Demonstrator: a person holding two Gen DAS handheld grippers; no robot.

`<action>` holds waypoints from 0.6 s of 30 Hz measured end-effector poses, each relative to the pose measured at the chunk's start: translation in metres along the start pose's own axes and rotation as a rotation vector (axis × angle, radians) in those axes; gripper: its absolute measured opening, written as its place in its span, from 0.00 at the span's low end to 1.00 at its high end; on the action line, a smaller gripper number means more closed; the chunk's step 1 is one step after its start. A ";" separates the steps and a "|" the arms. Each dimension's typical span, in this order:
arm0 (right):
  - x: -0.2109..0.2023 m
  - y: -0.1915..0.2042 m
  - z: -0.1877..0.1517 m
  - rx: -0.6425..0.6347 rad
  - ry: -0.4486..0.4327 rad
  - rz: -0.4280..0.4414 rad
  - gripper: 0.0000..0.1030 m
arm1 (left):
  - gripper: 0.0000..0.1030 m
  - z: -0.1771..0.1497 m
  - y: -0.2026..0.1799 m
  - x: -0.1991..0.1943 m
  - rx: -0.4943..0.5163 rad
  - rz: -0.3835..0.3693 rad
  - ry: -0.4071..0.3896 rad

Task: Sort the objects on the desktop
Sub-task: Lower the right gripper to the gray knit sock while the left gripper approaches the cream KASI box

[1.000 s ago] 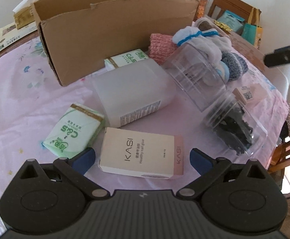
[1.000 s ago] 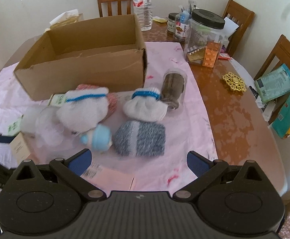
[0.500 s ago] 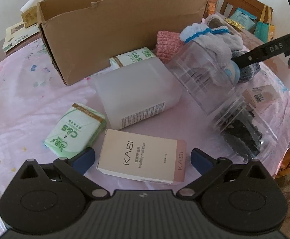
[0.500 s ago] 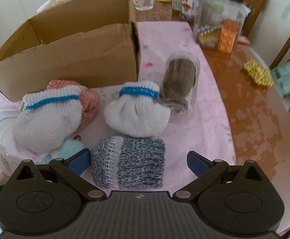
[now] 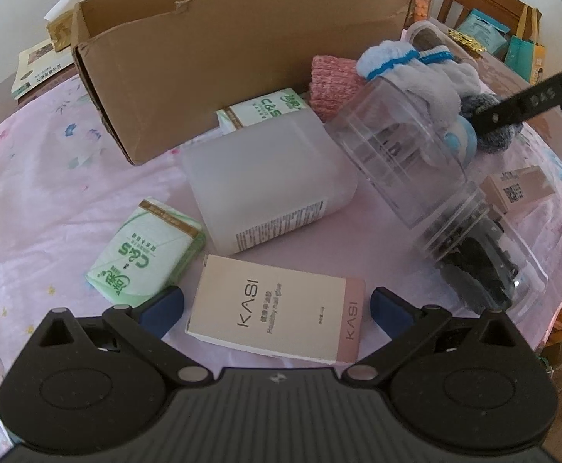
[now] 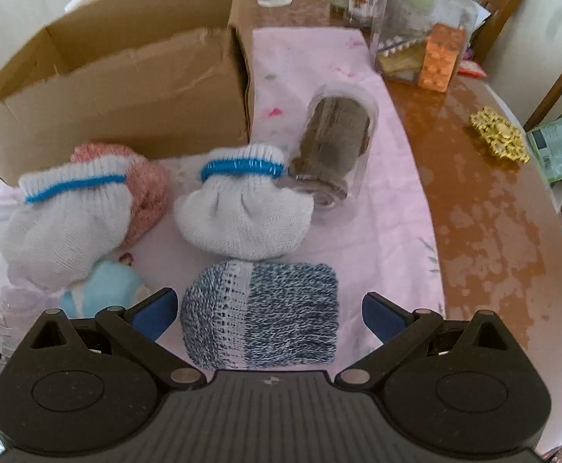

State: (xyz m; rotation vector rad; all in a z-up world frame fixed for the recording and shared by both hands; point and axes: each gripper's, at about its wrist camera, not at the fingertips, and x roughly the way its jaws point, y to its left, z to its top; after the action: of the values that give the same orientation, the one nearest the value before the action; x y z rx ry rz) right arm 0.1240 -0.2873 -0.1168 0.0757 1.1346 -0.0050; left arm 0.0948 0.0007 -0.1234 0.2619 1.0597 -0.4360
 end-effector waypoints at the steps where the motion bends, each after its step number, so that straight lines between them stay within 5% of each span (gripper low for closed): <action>1: 0.005 -0.001 0.000 0.000 0.017 -0.005 1.00 | 1.00 0.000 0.000 0.000 -0.005 0.003 -0.005; 18: 0.009 0.004 -0.004 -0.056 0.034 -0.047 1.00 | 0.99 0.002 0.000 0.000 0.069 -0.038 0.025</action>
State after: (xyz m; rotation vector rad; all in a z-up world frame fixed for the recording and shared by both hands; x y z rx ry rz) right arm 0.1244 -0.2827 -0.1263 -0.0008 1.1693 -0.0142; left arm 0.0960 0.0002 -0.1224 0.3097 1.0770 -0.5050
